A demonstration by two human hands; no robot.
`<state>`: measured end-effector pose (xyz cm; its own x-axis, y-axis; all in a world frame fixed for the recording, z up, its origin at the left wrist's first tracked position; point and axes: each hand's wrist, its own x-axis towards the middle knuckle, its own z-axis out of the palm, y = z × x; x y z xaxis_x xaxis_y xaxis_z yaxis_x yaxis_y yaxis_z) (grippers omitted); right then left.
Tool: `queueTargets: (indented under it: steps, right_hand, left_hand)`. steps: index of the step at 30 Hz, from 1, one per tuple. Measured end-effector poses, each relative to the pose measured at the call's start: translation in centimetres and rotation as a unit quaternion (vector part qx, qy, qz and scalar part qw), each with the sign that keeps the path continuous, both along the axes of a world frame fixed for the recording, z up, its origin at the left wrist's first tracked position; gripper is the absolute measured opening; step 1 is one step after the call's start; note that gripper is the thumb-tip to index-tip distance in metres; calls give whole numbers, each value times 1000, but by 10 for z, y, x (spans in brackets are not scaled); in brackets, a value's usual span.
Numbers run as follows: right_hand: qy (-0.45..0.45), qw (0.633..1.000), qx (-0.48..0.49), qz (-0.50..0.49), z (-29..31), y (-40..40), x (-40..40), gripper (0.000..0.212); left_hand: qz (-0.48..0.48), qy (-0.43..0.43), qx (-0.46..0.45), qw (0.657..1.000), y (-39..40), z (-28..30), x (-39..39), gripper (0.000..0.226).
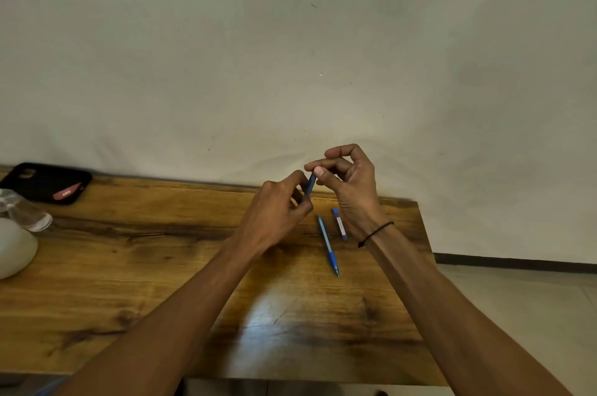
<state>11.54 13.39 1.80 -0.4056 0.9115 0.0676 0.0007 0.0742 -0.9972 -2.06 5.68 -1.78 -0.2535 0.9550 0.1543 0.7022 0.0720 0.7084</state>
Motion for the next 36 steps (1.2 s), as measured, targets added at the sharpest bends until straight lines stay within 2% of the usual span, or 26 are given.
queueTargets:
  steps: [13, 17, 22, 27, 31, 36]
  right_hand:
    - [-19, 997, 51, -48, 1, -2, -2, 29]
    - [-31, 997, 67, -38, 3, -2, -2, 27]
    - [-51, 995, 79, -19, 0, -2, -3, 14]
    - [-68, 994, 89, -4, -1, 2, -7, 11]
    - [-32, 996, 84, -2, 4, 1, -11, 10]
    - [53, 997, 48, -13, 33, 0, -14, 22]
  left_hand:
    - [-2, -27, 33, 999, 0, 0, 0, 20]
    - [-3, -45, 37, 998, 1, -1, 0, 17]
    - [4, -68, 68, 995, 2, 1, -4, 13]
    - [14, -104, 80, 991, 2, 6, -5, 16]
    - [23, -115, 96, 988, 1, 14, -4, 22]
    - [51, -141, 90, 985, -1, 26, -7, 31]
